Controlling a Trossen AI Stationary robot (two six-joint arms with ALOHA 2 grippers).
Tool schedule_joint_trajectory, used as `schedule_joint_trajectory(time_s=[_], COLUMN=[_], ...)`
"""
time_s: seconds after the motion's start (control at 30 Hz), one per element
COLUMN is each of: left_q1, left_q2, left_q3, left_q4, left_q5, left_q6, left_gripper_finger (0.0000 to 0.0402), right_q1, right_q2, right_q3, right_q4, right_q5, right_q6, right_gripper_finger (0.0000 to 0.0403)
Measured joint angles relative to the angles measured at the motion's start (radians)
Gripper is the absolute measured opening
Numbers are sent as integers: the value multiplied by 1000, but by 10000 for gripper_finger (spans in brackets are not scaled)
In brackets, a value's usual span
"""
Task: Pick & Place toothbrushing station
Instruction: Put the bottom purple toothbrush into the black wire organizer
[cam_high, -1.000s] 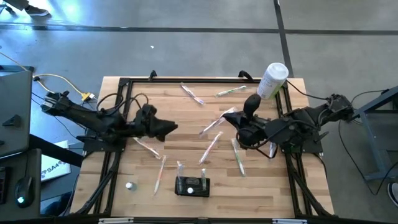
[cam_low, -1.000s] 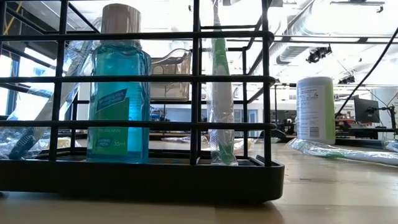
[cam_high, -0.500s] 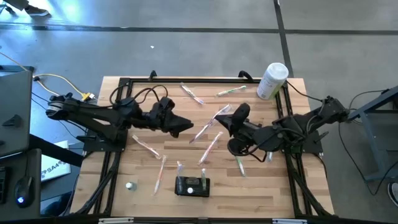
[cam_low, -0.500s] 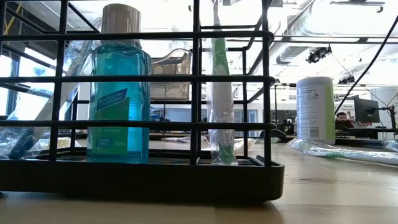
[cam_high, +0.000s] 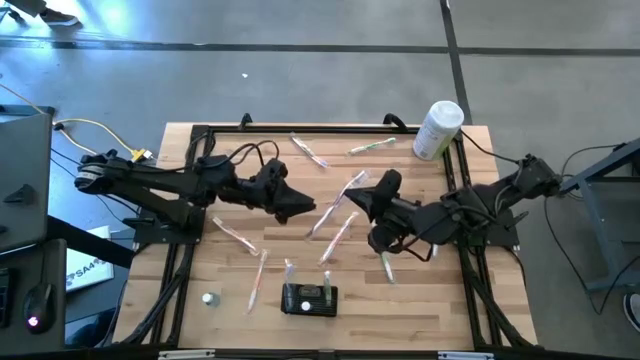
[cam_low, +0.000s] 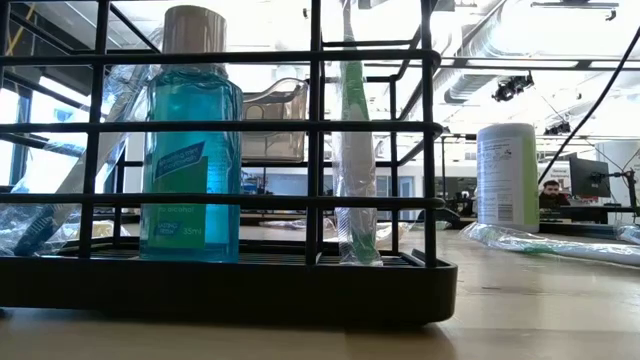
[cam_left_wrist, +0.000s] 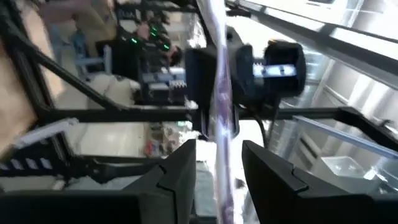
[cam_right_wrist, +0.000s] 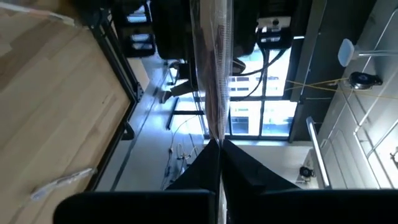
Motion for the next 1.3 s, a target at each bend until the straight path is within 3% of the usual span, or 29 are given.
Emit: schedule_joint_trajectory(time_s=[0.4, 1.3], left_q1=[0, 0], left_q2=[25, 25], left_q3=[1, 1], left_q4=[24, 58], left_q5=[8, 4], left_q6=[-28, -2], left_gripper_finger=[129, 129], right_q1=[-42, -82], right_q2=[0, 64], right_q3=[0, 0], right_q4=[7, 130], right_q5=[-75, -126], right_q6=[-43, -92], right_gripper_finger=[3, 3])
